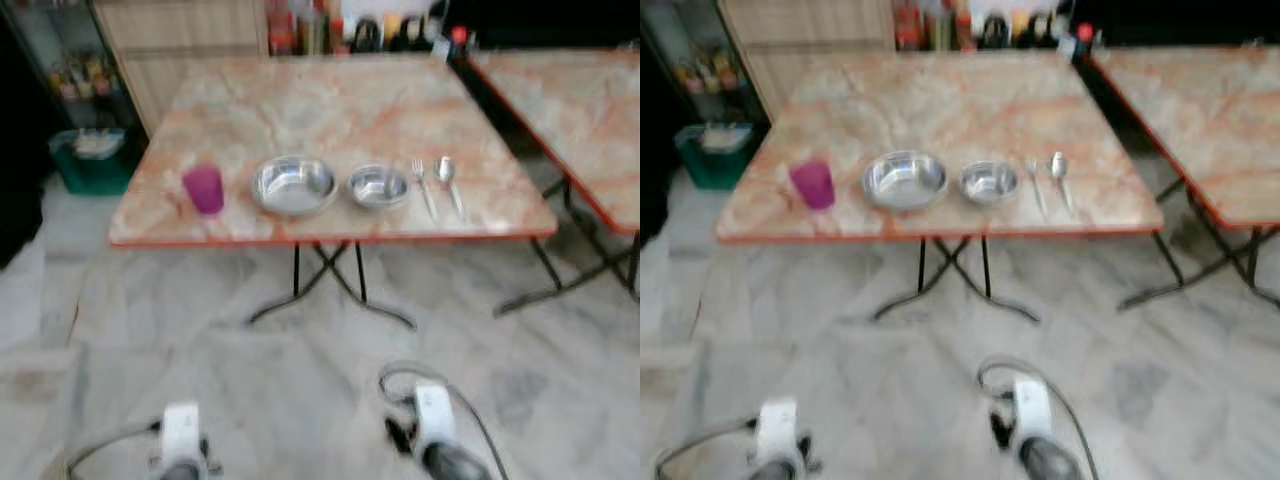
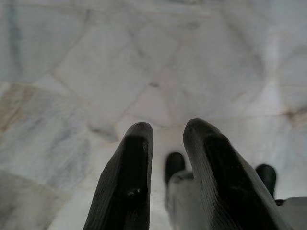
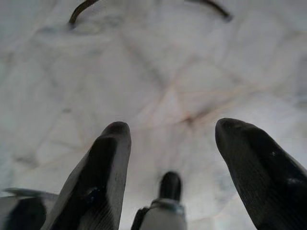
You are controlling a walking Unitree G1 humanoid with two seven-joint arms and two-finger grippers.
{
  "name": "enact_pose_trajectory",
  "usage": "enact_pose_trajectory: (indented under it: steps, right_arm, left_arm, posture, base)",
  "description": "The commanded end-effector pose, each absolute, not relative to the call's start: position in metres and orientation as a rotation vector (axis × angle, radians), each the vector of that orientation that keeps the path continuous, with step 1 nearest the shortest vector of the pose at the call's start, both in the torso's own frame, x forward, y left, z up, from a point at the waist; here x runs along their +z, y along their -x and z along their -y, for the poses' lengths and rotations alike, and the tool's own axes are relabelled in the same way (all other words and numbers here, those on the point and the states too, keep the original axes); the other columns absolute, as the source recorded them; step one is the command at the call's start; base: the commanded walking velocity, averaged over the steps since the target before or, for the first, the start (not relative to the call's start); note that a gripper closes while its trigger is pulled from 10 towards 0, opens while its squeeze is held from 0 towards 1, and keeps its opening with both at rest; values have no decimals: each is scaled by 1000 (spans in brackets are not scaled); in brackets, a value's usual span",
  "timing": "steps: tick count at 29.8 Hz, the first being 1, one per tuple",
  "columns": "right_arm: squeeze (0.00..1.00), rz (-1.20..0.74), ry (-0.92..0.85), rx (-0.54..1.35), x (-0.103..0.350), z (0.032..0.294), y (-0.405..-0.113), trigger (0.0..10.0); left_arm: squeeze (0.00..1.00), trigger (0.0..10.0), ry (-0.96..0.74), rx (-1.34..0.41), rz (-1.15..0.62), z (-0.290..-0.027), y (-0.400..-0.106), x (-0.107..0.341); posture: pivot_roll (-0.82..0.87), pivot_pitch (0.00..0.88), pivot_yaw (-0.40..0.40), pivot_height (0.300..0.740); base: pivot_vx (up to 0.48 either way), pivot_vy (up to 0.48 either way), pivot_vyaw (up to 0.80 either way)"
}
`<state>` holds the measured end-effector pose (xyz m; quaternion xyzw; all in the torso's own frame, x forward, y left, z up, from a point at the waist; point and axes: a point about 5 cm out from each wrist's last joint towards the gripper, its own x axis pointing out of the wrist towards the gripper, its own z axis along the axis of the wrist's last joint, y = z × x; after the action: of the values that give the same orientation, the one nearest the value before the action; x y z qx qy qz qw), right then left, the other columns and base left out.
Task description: Setting the table
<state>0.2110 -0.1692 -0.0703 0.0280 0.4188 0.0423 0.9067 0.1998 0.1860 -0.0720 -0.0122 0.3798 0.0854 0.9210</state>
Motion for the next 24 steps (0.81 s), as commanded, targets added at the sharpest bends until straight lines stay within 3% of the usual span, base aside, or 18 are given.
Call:
enact_pose_trajectory:
  steps: [1,24]
  right_arm:
    - [0,-861,-76,114,-70,157,-213,10000]
    - [0,-867,-97,89,-71,158,-212,10000]
  left_arm:
    - [0,10000,5,204,-804,-198,-193,-74]
    - [0,10000,13,195,-803,-195,-193,-75]
  posture:
    - [88,71,-24,740]
    - [89,76,-30,740]
  base:
    - [277,0,488]
    - [275,0,-66]
